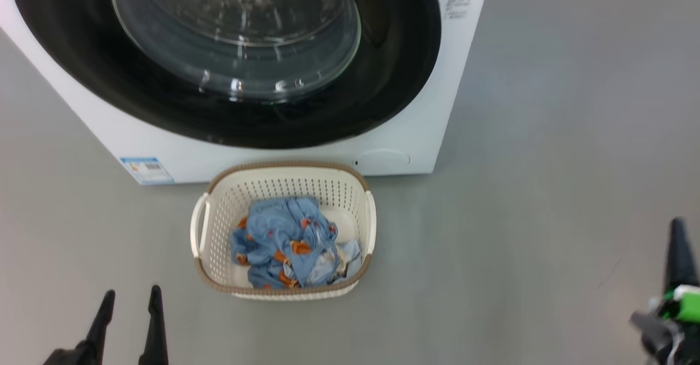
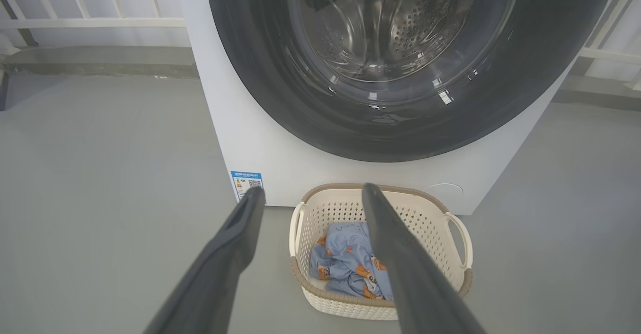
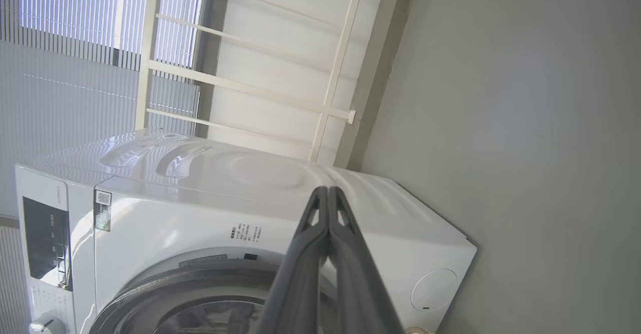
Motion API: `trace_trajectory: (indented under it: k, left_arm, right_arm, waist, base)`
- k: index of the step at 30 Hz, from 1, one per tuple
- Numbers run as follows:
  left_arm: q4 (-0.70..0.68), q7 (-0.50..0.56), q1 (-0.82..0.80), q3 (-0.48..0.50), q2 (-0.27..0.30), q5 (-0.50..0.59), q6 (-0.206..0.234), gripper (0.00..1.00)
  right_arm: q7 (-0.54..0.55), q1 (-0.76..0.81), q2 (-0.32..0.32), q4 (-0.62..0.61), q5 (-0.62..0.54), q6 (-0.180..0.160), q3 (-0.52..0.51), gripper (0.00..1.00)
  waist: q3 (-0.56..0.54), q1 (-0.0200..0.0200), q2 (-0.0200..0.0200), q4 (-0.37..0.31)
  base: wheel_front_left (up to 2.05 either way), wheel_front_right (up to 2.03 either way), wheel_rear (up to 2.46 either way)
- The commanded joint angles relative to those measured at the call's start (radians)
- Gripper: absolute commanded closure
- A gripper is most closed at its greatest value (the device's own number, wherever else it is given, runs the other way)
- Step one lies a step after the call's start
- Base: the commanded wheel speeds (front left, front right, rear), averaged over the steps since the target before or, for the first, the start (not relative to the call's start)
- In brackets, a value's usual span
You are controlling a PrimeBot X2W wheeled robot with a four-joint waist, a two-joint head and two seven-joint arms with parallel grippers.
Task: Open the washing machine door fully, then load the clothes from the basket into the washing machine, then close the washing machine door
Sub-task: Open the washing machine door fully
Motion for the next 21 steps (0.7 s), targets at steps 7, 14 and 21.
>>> trace_trajectory:
  k: [7,14,21]
  left_arm:
    - [-0.04,-0.006,-0.071,0.046,0.012,0.034,-0.009,0.0]
    - [-0.051,-0.006,-0.102,0.032,0.012,0.033,-0.011,0.0]
    - [-0.061,-0.006,-0.101,0.018,0.012,0.017,-0.011,0.0]
  right_arm:
    - [0.113,-0.141,-0.076,-0.044,0.134,0.002,-0.074,1.0]
    - [0.246,-0.277,-0.102,-0.024,0.166,0.002,-0.155,1.0]
    - [0.329,-0.417,-0.111,0.007,0.129,0.002,-0.165,1.0]
  waist:
    - [0.142,0.0,0.0,0.031]
    - [0.239,0.0,0.0,0.043]
    - [0.306,0.0,0.0,0.042]
  base:
    - [0.0,0.0,0.0]
    - [0.0,0.0,0.0]
    - [0.0,0.0,0.0]
